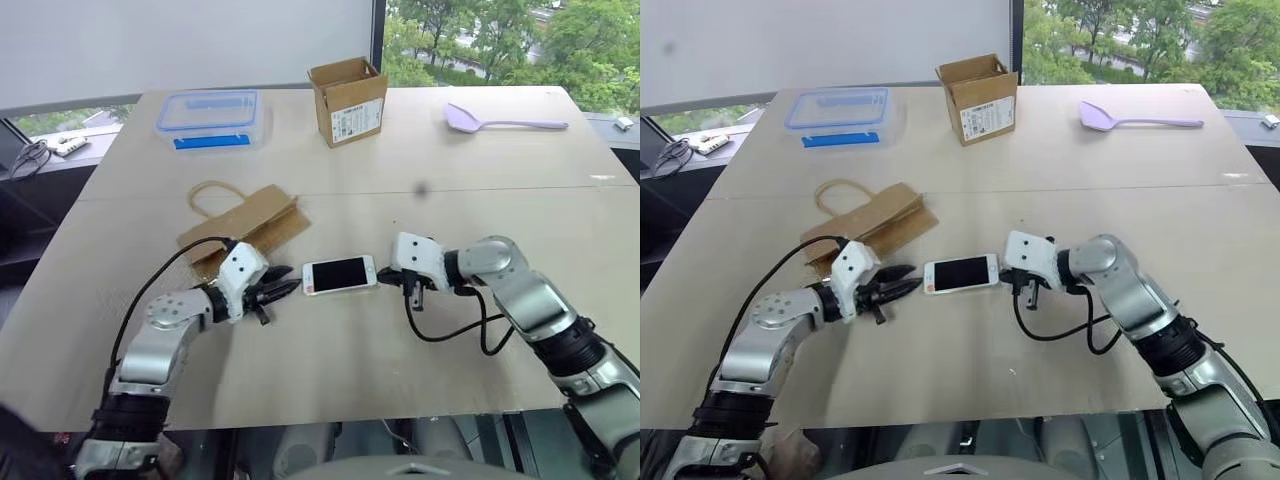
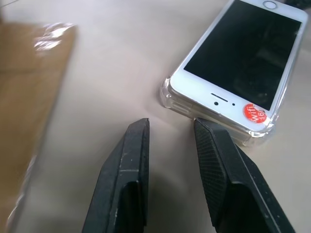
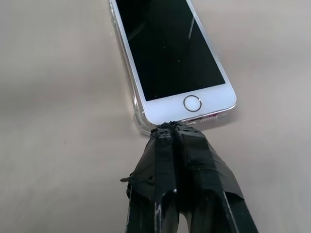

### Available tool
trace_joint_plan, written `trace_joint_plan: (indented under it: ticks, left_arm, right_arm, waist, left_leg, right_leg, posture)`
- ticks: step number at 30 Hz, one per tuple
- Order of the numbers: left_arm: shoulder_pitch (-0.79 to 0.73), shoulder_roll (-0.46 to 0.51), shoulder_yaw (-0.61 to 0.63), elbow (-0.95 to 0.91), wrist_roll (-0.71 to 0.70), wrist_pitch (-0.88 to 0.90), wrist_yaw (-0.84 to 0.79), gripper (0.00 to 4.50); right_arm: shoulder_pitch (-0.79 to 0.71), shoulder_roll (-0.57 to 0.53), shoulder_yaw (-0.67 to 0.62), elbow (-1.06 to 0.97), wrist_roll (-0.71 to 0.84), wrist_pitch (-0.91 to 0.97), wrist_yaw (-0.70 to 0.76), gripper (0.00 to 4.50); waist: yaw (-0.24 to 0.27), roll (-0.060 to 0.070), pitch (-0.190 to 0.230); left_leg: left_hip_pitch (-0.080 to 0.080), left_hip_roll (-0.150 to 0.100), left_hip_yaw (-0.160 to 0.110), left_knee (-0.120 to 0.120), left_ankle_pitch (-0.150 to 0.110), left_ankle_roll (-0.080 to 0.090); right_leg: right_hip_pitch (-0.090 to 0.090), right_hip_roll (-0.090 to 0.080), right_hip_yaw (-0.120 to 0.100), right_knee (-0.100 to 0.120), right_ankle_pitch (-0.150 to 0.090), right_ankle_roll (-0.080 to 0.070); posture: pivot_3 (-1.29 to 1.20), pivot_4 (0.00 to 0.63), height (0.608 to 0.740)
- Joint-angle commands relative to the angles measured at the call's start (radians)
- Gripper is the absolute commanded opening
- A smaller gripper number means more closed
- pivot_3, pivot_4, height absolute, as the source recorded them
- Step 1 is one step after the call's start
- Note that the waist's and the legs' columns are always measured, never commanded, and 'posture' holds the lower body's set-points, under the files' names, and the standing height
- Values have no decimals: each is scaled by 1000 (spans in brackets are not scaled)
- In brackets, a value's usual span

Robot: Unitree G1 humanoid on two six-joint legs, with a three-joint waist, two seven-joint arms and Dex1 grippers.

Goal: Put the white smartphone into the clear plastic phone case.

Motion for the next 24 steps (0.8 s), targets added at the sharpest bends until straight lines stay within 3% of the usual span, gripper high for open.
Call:
trace_joint_plan:
  ticks: [1, 18, 24]
  left_arm:
    - [-38, -47, -105, -33, -16, -31, -72, 1461]
    - [-218, -191, -240, 108, 55, -108, -180, 1461]
    - [-202, -176, -204, 70, 37, -60, -173, 1461]
  right_arm:
    - [6, 10, -4, -83, 42, 15, 5, 0]
    - [215, -178, -172, -327, 90, 146, -5, 0]
    - [279, -188, -225, -299, 76, 130, -61, 0]
  waist:
    - [-3, 0, 0]
    - [-15, -1, 1]
    - [-14, -1, 1]
  left_leg:
    - [0, 0, 0, 0, 0, 0]
    - [-2, 0, 0, 1, 0, 0]
    - [-2, 1, 0, 1, 0, 0]
  right_leg:
    - [0, 0, 0, 0, 0, 0]
    - [0, 1, -1, -2, 0, 1]
    - [0, 1, -1, -2, 0, 1]
  posture:
    - [0, 150, 740]
    - [0, 150, 740]
    - [0, 150, 740]
